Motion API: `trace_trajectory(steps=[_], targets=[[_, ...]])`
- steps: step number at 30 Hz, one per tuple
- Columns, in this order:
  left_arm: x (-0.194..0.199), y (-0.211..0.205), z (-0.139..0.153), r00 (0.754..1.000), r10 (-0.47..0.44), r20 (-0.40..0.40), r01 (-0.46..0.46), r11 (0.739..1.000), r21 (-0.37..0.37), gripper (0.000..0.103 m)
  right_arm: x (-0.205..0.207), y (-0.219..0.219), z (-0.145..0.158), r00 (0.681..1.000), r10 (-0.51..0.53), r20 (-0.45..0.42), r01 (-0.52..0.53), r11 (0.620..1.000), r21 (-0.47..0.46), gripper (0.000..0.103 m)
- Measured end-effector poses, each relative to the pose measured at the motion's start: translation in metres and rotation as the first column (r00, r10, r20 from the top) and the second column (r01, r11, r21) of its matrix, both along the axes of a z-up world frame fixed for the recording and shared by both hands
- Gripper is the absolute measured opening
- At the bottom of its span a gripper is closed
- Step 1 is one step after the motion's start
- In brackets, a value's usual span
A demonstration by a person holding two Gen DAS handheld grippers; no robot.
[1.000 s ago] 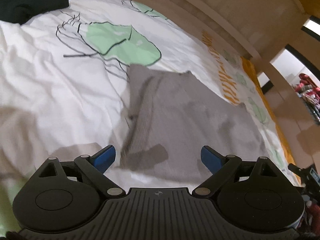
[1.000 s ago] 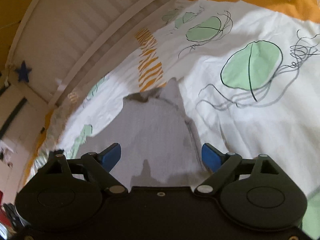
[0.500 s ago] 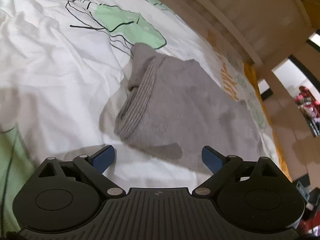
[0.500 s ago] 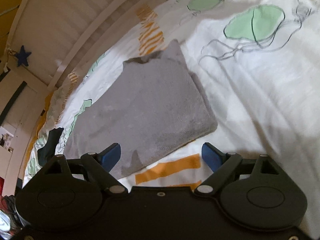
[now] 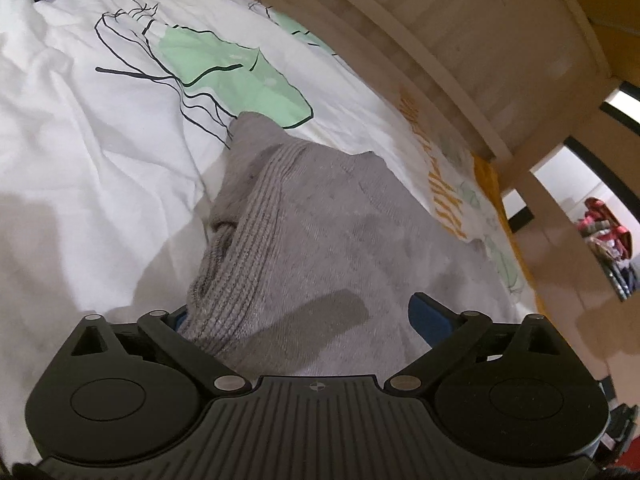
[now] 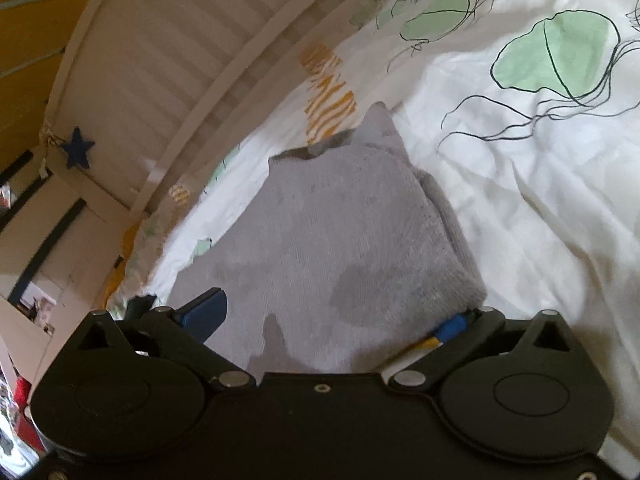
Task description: Fold large clothes
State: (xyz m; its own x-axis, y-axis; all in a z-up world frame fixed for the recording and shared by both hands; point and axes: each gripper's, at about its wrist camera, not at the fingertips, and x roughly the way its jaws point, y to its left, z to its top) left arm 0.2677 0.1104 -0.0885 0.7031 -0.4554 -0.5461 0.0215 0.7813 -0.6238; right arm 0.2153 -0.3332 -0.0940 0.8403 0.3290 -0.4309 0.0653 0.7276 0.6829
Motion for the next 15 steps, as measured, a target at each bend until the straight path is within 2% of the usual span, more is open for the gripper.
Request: trace_trajectory(steps=[1, 2, 3, 4, 5, 6, 7, 8, 9, 11, 13, 15], targets=[[-0.001, 0.000, 0.000, 1.000, 0.002, 0.004, -0.002, 1.000, 0.003, 0.094, 0.001, 0.000, 0.000, 1.000, -0.003, 0.004, 0.003, 1.000, 0.005, 0.103], [-0.001, 0.001, 0.000, 1.000, 0.005, 0.008, -0.005, 1.000, -0.001, 0.074, 0.002, 0.000, 0.000, 1.000, -0.003, 0.007, 0.003, 1.000, 0.006, 0.103], [0.001, 0.001, -0.001, 1.000, 0.005, -0.003, -0.005, 1.000, -0.010, 0.045, 0.002, 0.001, 0.000, 1.000, 0.001, 0.006, -0.001, 1.000, -0.002, 0.102], [0.002, 0.002, -0.002, 1.000, 0.012, -0.024, -0.012, 1.000, -0.013, 0.033, 0.003, 0.003, 0.001, 1.000, 0.005, 0.001, -0.005, 1.000, -0.021, 0.096], [0.003, 0.003, -0.005, 0.999, 0.016, -0.039, -0.017, 1.000, -0.015, 0.021, 0.003, 0.004, 0.002, 1.000, 0.005, -0.008, -0.005, 0.999, -0.040, 0.074], [0.003, 0.003, -0.006, 0.999, 0.014, -0.040, -0.015, 1.000, -0.027, 0.016, 0.004, 0.005, 0.001, 1.000, 0.007, -0.026, -0.008, 0.999, -0.048, 0.060], [0.003, 0.004, -0.006, 0.999, 0.015, -0.035, -0.016, 0.999, -0.032, 0.015, 0.007, 0.005, -0.002, 0.999, 0.009, -0.051, -0.011, 0.999, -0.038, 0.026], [0.002, 0.003, -0.004, 0.999, 0.017, -0.029, -0.017, 0.999, -0.026, 0.013, 0.009, 0.002, -0.007, 0.997, 0.013, -0.080, -0.013, 1.000, -0.006, 0.019], [0.001, 0.001, 0.000, 1.000, 0.010, -0.019, -0.010, 1.000, -0.007, 0.011, 0.008, 0.001, -0.010, 0.996, 0.009, -0.084, -0.008, 1.000, 0.009, 0.017], [-0.003, -0.001, 0.013, 1.000, -0.007, 0.022, 0.006, 1.000, 0.028, 0.011, 0.006, 0.006, -0.003, 0.997, 0.007, -0.080, -0.010, 0.999, -0.039, 0.015], [-0.008, 0.003, 0.028, 0.998, -0.017, 0.057, 0.016, 1.000, 0.020, 0.011, 0.002, 0.011, 0.011, 0.998, 0.008, -0.060, -0.013, 0.996, -0.083, 0.015], [-0.015, 0.009, 0.042, 0.997, -0.024, 0.073, 0.024, 1.000, -0.001, 0.009, -0.007, 0.012, 0.024, 0.999, -0.005, -0.035, 0.003, 0.997, -0.076, 0.014]])
